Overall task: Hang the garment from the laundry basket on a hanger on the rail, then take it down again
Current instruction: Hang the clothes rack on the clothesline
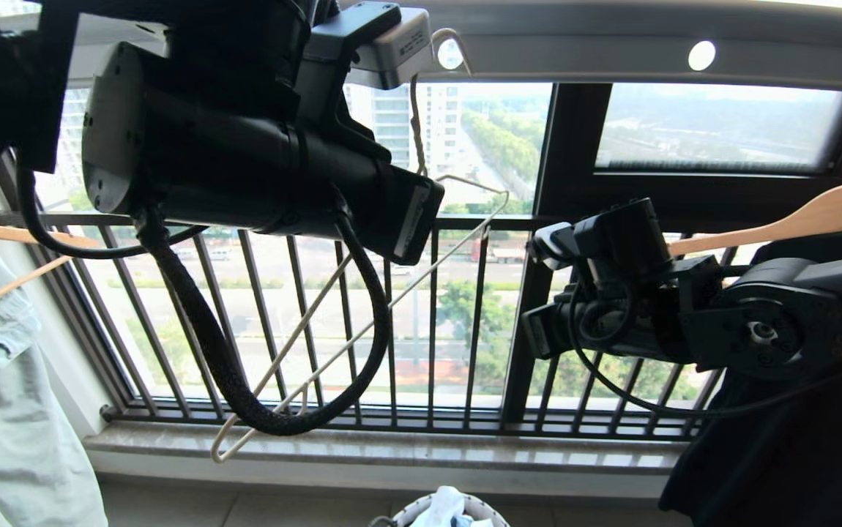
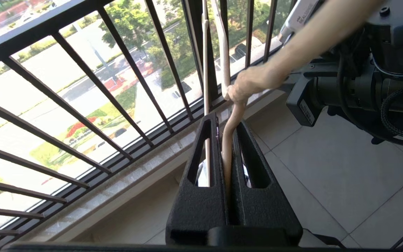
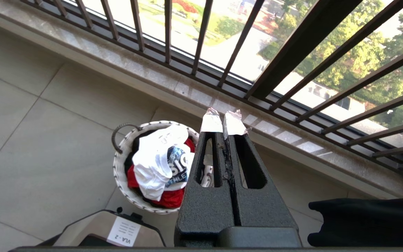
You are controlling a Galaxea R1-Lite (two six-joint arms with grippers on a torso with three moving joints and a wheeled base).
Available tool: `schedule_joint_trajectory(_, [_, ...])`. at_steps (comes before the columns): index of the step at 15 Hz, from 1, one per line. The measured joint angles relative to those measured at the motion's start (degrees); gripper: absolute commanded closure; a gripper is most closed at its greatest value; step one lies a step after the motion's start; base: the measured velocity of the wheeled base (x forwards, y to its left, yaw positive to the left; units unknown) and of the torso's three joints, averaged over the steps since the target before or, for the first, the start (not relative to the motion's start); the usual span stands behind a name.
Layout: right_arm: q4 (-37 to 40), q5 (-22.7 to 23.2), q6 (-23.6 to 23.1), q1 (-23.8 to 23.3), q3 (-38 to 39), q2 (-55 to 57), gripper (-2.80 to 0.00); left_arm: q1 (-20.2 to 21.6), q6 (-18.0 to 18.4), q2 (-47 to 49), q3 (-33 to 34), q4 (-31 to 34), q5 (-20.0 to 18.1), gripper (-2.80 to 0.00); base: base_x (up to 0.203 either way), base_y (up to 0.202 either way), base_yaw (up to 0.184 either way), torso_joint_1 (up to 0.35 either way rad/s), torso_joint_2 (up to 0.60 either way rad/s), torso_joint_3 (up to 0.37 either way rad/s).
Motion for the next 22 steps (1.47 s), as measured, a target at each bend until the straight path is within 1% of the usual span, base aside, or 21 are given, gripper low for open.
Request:
schedule_joint_trajectory(3, [0.0,0.0,-0.08,0.09,0.1,-0.11,0.0,-0.02,0.13,0.11,0.18,-4.62,3.35,0.0,0.0,0.0,0.0,0.0,0.0,0.0])
schedule_joint_trajectory(10, [0.01,0.01,-0.22,0.13,0.33,-0.18,0.0,0.06,0.74,0.45,0.27,-4.8,3.77,0.0,0.0,0.0,0.0,0.0,0.0,0.0])
schedule_joint_trajectory(13, [0.0,0.02,-0.26,0.16,0.38,-0.16,0.0,0.09,0.59,0.59,1.18,-4.92,5.67,0.0,0.0,0.0,0.0,0.0,0.0,0.0])
schedule_joint_trajectory(16, [0.0,0.02,-0.27,0.16,0.38,-0.16,0.0,0.48,0.59,1.05,1.43,-5.27,5.84,0.0,0.0,0.0,0.0,0.0,0.0,0.0])
schedule_joint_trajectory(19, [-0.02,0.0,-0.27,0.2,0.41,-0.16,0.0,1.07,1.24,2.2,1.25,-10.85,5.79,0.0,0.0,0.0,0.0,0.0,0.0,0.0])
schedule_joint_trajectory(22, [-0.01,0.02,-0.27,0.24,0.46,-0.18,0.0,1.27,2.09,3.4,0.94,-11.94,5.78,0.0,0.0,0.0,0.0,0.0,0.0,0.0])
